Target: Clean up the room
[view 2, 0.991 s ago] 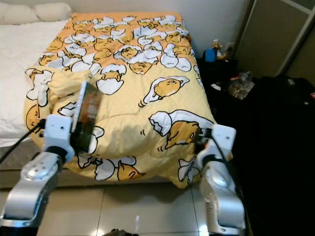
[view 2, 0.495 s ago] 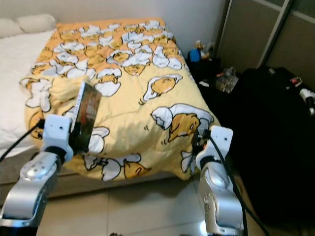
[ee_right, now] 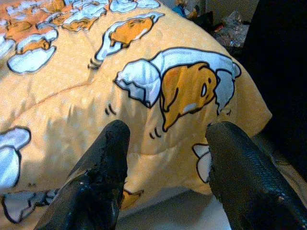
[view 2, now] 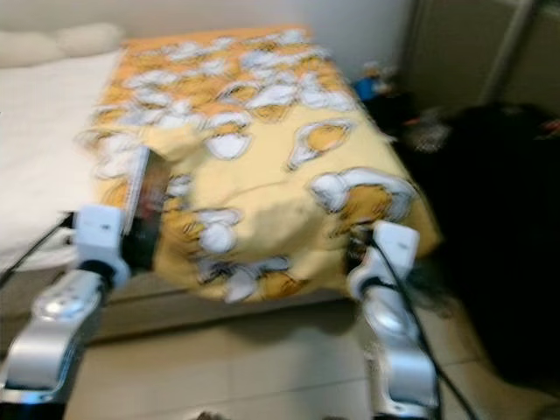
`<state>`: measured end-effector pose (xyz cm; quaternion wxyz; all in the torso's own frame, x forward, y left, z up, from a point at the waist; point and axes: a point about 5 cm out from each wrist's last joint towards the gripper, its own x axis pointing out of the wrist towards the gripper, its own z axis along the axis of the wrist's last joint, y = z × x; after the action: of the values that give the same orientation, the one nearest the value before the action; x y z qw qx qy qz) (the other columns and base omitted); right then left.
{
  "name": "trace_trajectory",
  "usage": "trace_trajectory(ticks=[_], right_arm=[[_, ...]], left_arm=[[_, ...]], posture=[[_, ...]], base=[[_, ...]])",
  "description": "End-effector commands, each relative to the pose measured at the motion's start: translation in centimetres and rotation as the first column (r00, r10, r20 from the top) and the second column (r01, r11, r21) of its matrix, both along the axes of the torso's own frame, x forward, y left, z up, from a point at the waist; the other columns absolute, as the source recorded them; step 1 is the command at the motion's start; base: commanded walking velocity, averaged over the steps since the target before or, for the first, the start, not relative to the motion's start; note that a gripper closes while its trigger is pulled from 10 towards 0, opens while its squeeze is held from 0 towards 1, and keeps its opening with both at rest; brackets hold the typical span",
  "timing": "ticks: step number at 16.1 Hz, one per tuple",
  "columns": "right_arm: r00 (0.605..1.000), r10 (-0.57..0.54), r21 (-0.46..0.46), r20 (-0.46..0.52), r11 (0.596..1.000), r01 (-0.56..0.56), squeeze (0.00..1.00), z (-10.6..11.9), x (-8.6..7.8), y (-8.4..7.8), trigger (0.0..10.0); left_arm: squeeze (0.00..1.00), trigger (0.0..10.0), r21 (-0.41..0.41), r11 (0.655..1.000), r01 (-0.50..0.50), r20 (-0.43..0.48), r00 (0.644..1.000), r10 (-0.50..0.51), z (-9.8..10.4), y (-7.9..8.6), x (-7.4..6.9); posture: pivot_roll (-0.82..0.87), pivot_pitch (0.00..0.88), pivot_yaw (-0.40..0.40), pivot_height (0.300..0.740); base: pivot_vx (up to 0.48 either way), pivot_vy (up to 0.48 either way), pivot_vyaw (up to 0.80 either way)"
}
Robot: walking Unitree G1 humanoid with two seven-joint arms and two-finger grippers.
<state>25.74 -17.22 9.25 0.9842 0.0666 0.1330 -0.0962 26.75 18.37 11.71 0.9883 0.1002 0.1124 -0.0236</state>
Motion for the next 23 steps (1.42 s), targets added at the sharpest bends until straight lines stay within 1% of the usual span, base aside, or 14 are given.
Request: trace_trajectory(ticks=[1, 7, 8, 10, 11, 13, 14, 15, 17, 19, 23], right_arm=[[1.000, 0.017, 0.005, 0.010, 1.000, -0.017, 0.00, 0.2, 0.2, 0.7, 10.0], [0.998, 0.058, -0.027, 0.013, 0.998, -0.057, 0.00, 0.4, 0.3, 1.1, 10.0], [0.997, 0.071, -0.030, 0.012, 0.997, -0.071, 0.00, 0.3, 0.3, 1.2, 10.0], [0.987, 0.161, -0.054, 0.018, 0.986, -0.160, 0.00, 0.6, 0.5, 1.9, 10.0], [0.973, 0.230, -0.096, 0.025, 0.969, -0.227, 0.00, 0.8, 0.7, 2.3, 10.0], [0.960, 0.277, -0.127, 0.034, 0.954, -0.271, 0.00, 1.2, 1.0, 2.3, 10.0], [0.951, 0.304, -0.144, 0.046, 0.944, -0.295, 0.00, 1.5, 1.2, 2.2, 10.0], [0.943, 0.330, -0.152, 0.049, 0.935, -0.320, 0.00, 1.6, 1.3, 2.3, 10.0], [0.935, 0.353, -0.156, 0.036, 0.926, -0.344, 0.00, 1.4, 1.2, 2.6, 10.0], [0.927, 0.376, -0.181, 0.014, 0.912, -0.367, 0.00, 1.2, 1.1, 2.9, 10.0], [0.919, 0.393, -0.165, 0.016, 0.908, -0.385, 0.00, 1.1, 1.3, 3.4, 10.0]], left_arm=[[0.00, 10.0, 0.015, 1.000, -0.009, 0.041, 0.999, 0.008, 1.0, 0.4, 0.2], [0.00, 10.0, 0.005, 1.000, -0.015, 0.036, 0.999, 0.015, 0.8, 0.4, 0.0], [0.00, 10.0, -0.002, 1.000, -0.017, 0.048, 0.999, 0.017, 0.9, 0.3, 0.0], [0.00, 10.0, -0.008, 1.000, -0.015, 0.052, 0.999, 0.015, 1.1, 0.2, 0.1], [0.00, 10.0, 0.003, 1.000, -0.002, 0.056, 0.998, 0.002, 1.1, 0.1, 0.1], [0.00, 10.0, 0.015, 1.000, -0.001, 0.051, 0.999, 0.000, 1.0, 0.1, 0.1], [0.00, 10.0, 0.008, 1.000, -0.003, 0.049, 0.999, 0.003, 1.0, 0.2, 0.1], [0.00, 10.0, -0.017, 1.000, -0.015, 0.055, 0.998, 0.016, 1.1, 0.3, 0.0], [0.00, 10.0, -0.021, 0.999, -0.029, 0.059, 0.998, 0.030, 1.2, 0.6, 0.1], [0.00, 10.0, -0.029, 0.999, -0.035, 0.060, 0.998, 0.037, 1.3, 0.7, 0.2], [0.00, 10.0, -0.042, 0.998, -0.046, 0.061, 0.997, 0.049, 1.4, 0.8, 0.3]], posture=[[-0.06, 0.000, 0.081, 0.740], [-0.05, 0.000, 0.069, 0.740], [-0.05, 0.000, 0.067, 0.740], [-0.05, 0.000, 0.069, 0.740], [-0.05, 0.000, 0.066, 0.740], [-0.05, 0.000, 0.064, 0.740], [-0.05, 0.000, 0.062, 0.740], [-0.05, 0.000, 0.061, 0.740], [-0.05, 0.000, 0.060, 0.740], [-0.05, 0.000, 0.060, 0.740], [-0.05, 0.000, 0.068, 0.740]], base=[[0.000, 0.356, 0.00], [0.000, 0.359, 0.00], [0.000, 0.000, 0.00], [0.000, 0.000, 0.00], [0.000, 0.000, 0.00], [0.000, 0.000, 0.00], [0.000, 0.000, 0.00], [0.000, 0.000, 0.00], [0.281, 0.000, 0.00], [0.356, 0.000, 0.00], [0.421, 0.000, 0.80]])
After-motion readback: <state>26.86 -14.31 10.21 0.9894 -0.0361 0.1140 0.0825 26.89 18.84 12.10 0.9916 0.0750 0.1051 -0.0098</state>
